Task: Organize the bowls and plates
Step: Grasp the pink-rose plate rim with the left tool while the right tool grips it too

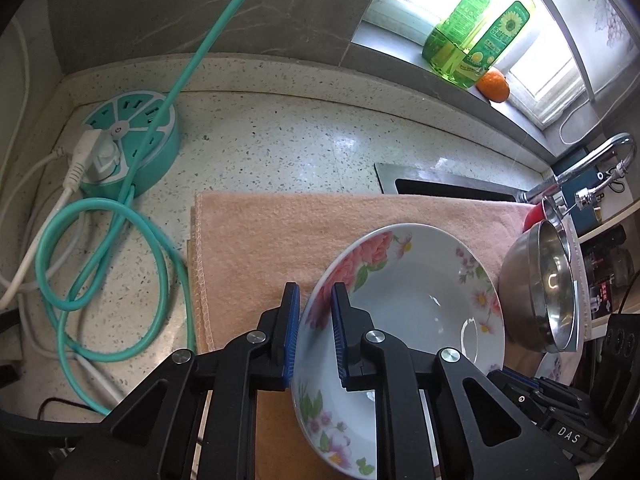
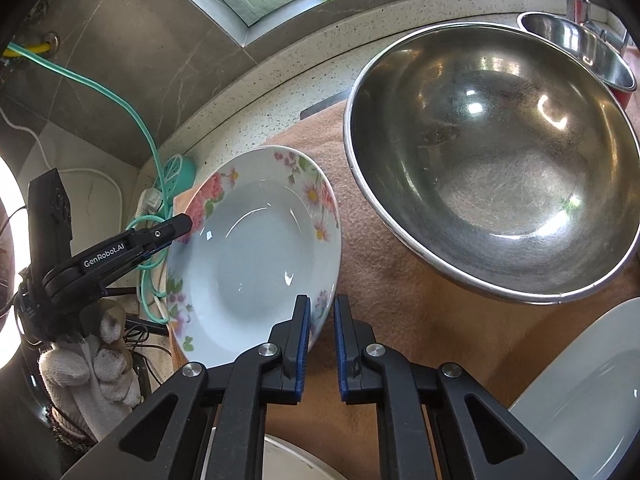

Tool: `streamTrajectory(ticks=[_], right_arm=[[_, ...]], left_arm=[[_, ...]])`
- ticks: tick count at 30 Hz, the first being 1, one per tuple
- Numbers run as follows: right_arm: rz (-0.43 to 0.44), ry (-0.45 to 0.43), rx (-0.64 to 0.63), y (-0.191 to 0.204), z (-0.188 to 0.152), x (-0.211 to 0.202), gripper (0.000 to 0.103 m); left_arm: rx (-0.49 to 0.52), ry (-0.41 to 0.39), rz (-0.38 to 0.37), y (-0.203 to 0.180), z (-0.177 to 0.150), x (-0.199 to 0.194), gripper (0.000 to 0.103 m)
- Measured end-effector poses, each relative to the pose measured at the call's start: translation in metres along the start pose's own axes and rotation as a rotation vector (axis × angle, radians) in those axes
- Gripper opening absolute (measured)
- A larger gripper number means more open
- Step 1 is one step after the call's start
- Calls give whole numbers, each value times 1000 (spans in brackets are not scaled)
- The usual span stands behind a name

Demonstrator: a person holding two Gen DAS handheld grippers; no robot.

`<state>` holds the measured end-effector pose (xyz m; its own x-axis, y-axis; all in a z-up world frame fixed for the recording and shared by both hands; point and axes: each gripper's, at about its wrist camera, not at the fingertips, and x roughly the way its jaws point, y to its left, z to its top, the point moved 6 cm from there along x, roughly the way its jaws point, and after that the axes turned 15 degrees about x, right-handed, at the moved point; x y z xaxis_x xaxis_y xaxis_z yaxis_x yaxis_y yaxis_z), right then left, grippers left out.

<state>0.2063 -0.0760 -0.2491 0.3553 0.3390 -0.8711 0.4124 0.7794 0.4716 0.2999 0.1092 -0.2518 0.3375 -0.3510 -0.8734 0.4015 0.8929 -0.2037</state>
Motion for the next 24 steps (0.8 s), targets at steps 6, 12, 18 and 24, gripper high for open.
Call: streamTrajectory(ticks=[6,12,18,24], right_arm=[[0,1,5,1,-3,-1,10],[-3,1,8,0,-5,-2,10],[-11,0,11,0,-6,-2,10],[-15,0,13,0,-6,-2,10]], left_arm=[[0,1,0,0,0,1,14],[-6,1,-6,2,1,0,14],[-28,-2,-21,2,-1,-2,14],[-14,-4,-11,-2,-4,-5,14]])
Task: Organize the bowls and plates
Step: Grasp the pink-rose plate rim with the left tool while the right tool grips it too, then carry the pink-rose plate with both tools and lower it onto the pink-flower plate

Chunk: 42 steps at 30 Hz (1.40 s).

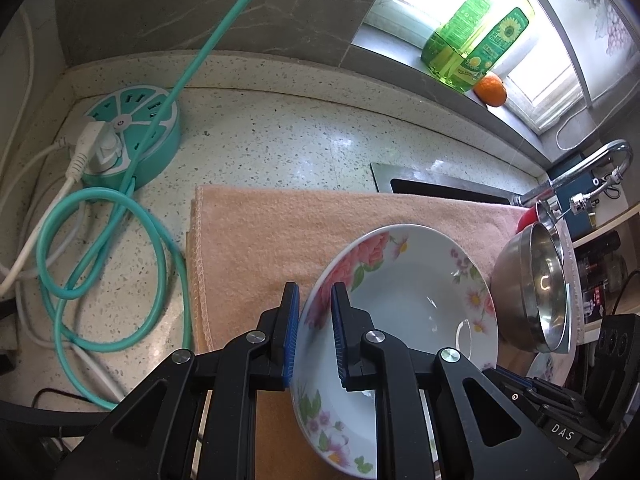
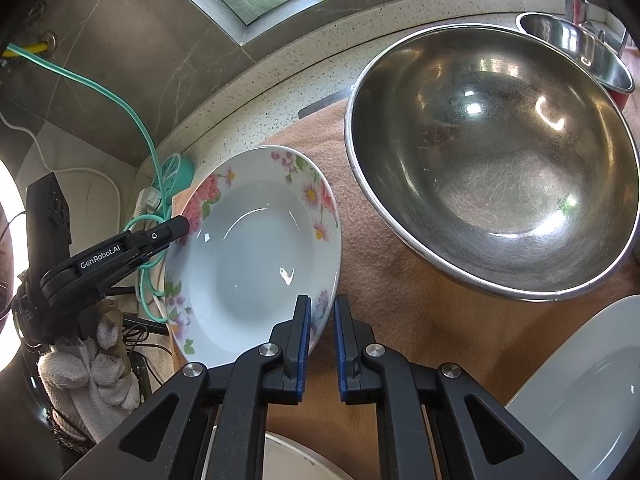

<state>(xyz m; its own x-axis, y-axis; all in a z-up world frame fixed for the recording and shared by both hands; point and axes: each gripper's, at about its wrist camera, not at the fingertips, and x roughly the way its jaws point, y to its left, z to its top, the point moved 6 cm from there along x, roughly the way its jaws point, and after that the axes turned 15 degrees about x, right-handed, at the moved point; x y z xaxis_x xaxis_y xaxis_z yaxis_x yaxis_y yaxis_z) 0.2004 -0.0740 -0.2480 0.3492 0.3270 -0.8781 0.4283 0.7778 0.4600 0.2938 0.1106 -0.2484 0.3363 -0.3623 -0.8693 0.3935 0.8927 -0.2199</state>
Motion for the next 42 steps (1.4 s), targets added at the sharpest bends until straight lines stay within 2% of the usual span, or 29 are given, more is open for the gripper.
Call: streamTrajectory(ticks=[6,9,14,20,22,30,42], right_arm=[[-1,-3,-9,1,1,1,10],[0,-8,-13,2,1,0,10],[0,-5,-16,2,0,0,10],[8,-1,-11,1,0,0,10],[9,-1,-12,1,0,-1,10],[-4,-6,-17,2,-1,-1,10],[24,-35,-36,6,-3,-23,10]], left_arm=[[56,10,40,-3,-1,5,14],[30,14,15,1,-1,6,14],[44,10,26,-1,-1,5,15],[14,19,5,3,-3,6,19],[21,26,-3,2,-4,6,17],[-8,10,-4,0,-7,1,16],[-19,-30,0,-11,-12,-26,16]])
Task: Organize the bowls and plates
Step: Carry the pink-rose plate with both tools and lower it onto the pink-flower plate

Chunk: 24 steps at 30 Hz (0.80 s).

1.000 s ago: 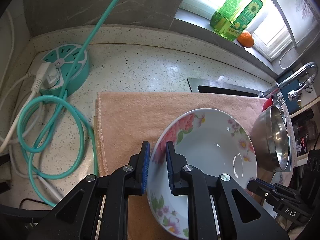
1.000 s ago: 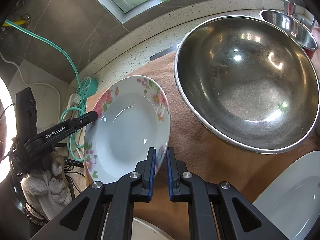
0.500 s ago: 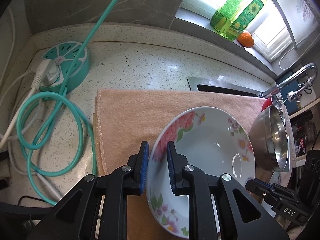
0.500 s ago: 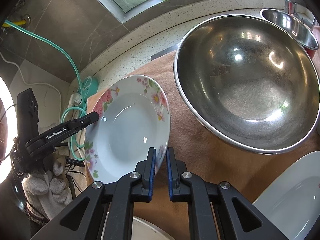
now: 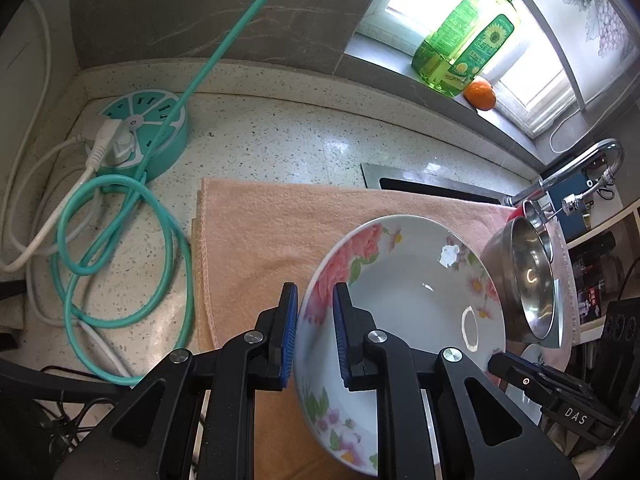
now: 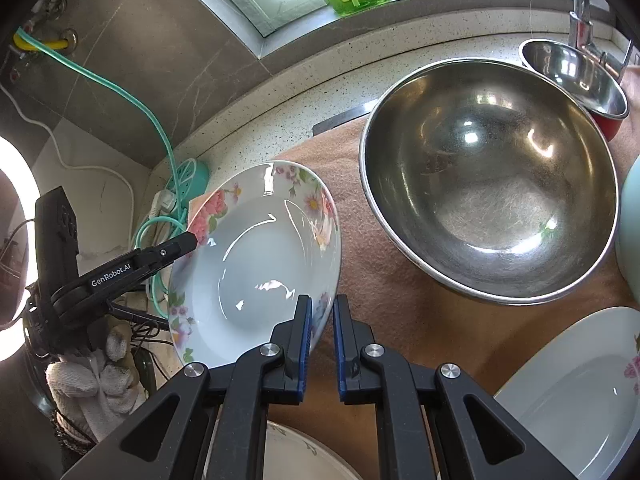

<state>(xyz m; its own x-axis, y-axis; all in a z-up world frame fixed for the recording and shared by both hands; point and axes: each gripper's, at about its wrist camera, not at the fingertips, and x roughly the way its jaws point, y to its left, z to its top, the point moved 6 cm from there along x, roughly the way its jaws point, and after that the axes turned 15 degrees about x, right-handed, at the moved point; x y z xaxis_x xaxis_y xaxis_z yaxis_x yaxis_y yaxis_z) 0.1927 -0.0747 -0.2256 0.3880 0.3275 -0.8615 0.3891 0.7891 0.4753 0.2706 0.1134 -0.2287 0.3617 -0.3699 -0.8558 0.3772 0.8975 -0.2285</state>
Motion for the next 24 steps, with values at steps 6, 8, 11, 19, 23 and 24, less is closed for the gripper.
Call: streamTrajectory(ticks=[6,8,11,19,23,24], right_arm=[[15,-8,0,-6,-4,-17,10],[21,-13,-4,-8,-5,-24,10],[31,-14,-13,-11,-7,-33,10],[52,-13,-27,-23,-10,-58,10],[60,-11,-41,-32,-13,-72,10],[62,-11,-45,-34,-12,-75,10]], left_arm=[[-5,-2,-10,-15,-6,-10,16],[-9,-7,-8,-21,-8,-13,16],[-23,-28,-3,-30,-10,-20,16],[-44,-71,-6,-58,-19,-41,16],[-54,-79,-4,-74,-27,-47,16],[-58,-82,-3,-78,-30,-48,16]])
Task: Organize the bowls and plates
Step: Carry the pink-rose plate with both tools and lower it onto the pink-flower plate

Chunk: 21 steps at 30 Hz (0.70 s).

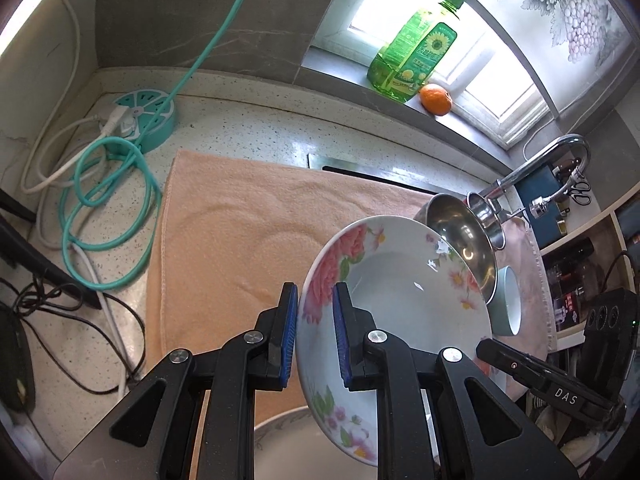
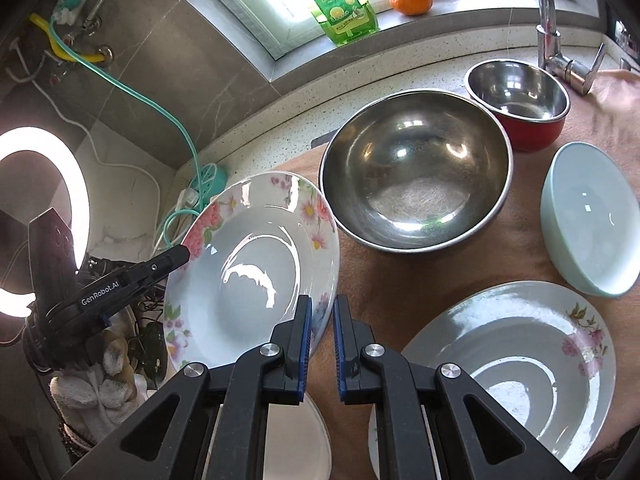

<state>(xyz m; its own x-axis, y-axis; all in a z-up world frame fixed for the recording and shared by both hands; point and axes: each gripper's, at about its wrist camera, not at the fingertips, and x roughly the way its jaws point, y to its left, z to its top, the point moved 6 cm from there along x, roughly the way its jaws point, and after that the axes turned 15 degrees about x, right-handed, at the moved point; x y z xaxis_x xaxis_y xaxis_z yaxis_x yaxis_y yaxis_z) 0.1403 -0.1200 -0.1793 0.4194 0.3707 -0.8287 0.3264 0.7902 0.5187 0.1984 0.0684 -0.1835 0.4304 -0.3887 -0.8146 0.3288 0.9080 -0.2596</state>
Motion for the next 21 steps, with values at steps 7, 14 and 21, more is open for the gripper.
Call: streamTrajectory(ticks=[7,14,21], right_arm=[[13,14,-38,-19,3,-25,10],[10,29,-71,-49,2,-47,10],[10,46,-83,-80,2,-63,10]], left_arm=[[-48,-22,3,-31,-21,-8,16],[-83,-39,-2,-67,-39,-11,16],[-118,-30,-3,-98,-59,-4,16]])
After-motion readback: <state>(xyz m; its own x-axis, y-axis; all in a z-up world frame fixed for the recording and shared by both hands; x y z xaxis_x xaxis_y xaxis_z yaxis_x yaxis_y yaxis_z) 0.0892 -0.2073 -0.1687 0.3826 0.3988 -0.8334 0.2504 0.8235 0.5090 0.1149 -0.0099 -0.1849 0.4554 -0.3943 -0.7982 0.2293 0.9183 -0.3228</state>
